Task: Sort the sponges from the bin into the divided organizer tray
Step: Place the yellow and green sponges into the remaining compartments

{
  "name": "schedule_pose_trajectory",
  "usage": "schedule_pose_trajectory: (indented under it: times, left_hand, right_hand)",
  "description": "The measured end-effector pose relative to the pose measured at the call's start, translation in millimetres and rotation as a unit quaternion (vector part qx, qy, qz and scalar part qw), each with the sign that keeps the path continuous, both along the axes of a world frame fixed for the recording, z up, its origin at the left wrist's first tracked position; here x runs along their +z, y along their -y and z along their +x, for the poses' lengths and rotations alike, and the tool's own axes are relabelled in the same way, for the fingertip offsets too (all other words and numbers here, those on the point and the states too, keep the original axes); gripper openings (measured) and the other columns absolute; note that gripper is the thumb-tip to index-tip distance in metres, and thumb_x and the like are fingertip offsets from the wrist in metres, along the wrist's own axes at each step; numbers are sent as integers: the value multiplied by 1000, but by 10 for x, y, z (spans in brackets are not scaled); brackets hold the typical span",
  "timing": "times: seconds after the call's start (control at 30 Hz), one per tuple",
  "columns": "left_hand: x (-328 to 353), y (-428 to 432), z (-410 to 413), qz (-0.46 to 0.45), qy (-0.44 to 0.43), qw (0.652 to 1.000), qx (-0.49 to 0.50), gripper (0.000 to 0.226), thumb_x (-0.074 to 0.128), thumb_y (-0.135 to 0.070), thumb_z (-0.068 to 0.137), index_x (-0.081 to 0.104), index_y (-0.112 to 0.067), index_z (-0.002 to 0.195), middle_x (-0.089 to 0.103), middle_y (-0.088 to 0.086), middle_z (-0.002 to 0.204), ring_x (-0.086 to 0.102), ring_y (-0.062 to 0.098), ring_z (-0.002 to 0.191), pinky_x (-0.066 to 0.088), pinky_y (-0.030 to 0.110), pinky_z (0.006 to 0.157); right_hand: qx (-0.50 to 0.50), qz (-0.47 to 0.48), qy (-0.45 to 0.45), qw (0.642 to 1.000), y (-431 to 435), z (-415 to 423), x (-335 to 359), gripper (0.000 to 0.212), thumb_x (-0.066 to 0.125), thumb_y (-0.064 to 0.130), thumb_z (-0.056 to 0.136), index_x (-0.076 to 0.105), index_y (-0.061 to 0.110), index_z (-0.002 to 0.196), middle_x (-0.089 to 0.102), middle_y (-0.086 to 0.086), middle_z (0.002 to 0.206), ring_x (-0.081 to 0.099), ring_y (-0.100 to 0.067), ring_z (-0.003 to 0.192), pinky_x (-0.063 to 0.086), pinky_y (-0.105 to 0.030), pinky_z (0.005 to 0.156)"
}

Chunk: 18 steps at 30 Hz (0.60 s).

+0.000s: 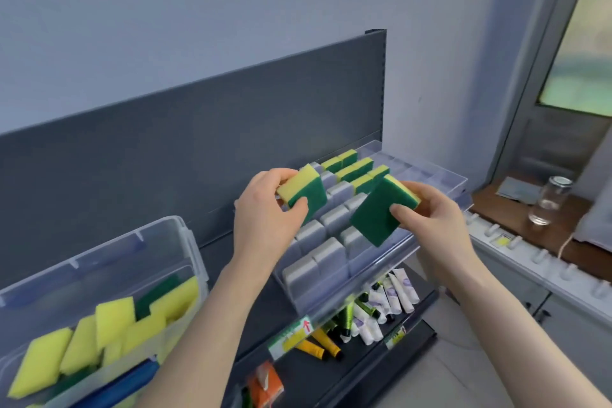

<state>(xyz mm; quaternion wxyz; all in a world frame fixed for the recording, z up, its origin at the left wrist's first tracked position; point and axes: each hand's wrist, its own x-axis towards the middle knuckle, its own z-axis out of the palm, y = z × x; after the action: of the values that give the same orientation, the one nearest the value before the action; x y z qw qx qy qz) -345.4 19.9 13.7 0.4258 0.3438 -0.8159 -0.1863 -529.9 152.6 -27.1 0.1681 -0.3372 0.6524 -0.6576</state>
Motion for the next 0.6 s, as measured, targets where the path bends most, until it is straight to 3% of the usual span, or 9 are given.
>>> schedule_pose_trajectory:
  times: [0.2,0.6]
  left_hand:
    - [-164,-347,-524,28,-25,999,-10,33,72,-14,77,60,-30,102,59,-15,96,58,2,87,56,26,69]
    - [-387,-267,-1154,66,-4,998,-10,31,73,-25,79,53,-42,95,60,-21,93,57,-3,86,50,13,61]
  right_hand:
    - [-9,18,-8,1000,-388,-540,-66,34,65,13,82,63,37,106,70,12,88,65,-8,83,52,-25,65]
    - [-18,51,18,998,-356,-1136,-315,32,65,14,82,63,35,105,69,5,87,65,-17,81,54,-27,59]
